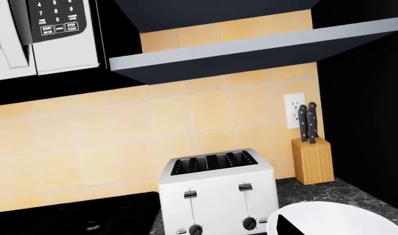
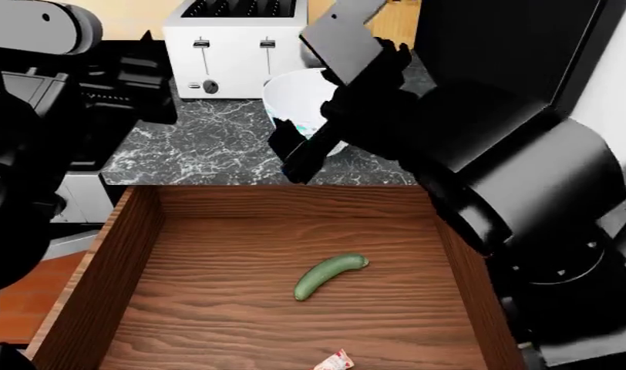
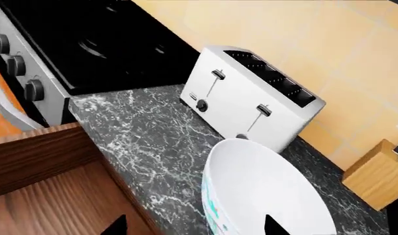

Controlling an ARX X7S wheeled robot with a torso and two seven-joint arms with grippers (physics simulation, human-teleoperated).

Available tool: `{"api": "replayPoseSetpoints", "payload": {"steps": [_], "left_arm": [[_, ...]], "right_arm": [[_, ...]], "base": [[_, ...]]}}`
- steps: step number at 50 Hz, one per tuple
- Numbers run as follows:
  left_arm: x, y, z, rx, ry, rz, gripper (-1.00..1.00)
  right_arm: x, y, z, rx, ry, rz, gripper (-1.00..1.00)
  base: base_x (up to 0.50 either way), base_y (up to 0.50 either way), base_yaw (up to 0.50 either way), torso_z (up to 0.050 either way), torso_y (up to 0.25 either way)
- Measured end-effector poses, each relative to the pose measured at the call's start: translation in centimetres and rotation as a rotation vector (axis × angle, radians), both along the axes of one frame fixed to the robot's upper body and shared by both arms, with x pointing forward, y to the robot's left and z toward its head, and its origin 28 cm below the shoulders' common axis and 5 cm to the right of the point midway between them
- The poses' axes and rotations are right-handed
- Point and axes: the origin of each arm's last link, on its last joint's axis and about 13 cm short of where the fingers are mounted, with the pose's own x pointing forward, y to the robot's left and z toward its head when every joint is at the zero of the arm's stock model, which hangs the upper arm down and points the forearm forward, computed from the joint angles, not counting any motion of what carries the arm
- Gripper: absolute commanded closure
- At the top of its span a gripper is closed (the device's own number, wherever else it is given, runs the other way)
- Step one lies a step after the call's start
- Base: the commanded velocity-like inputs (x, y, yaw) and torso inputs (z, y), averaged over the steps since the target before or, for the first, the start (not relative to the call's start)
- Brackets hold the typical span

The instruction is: Place the bar in the bowl and close the drawer.

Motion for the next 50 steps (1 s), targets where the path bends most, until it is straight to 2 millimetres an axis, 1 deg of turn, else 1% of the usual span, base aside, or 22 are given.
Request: {"api": "replayPoseSetpoints", "payload": {"steps": [7,18,25,32,40,50], "left_arm": [[-0.3,0.1,0.2,-0.001,-0.006,0.007,-1.00],[-0.7,0.3,0.1,-0.003,-0.010,0.020,-1.00],[-0.9,0.4,0.0,-0.005,-0.009,0.027,-1.00],[-1.0,0.5,-0.2,-0.009,-0.009,0.032,-1.00],[-1.3,0.6,-0.4,-0.013,-0.008,0.037,-1.00],[-1.4,0.7,-0.6,-0.017,-0.006,0.038,-1.00]], "right_arm": [[1.6,1.3,-0.1,-0.181,0.112,0.133,-1.00],[3.3,3.0,-0.9,-0.453,0.255,0.372,-1.00],[4.2,3.7,-1.5,-0.635,0.302,0.492,-1.00],[4.9,4.1,-2.7,-0.800,0.332,0.589,-1.00],[5.2,4.5,-4.2,-0.932,0.371,0.676,-1.00],[5.1,4.9,-5.9,-0.995,0.413,0.762,-1.00]], "base": [[0.00,0.00,0.00,0.000,0.000],[0.00,0.00,0.00,0.000,0.000],[0.00,0.00,0.00,0.000,0.000],[0.00,0.00,0.00,0.000,0.000],[0.00,0.00,0.00,0.000,0.000],[0.00,0.00,0.00,0.000,0.000]]}}
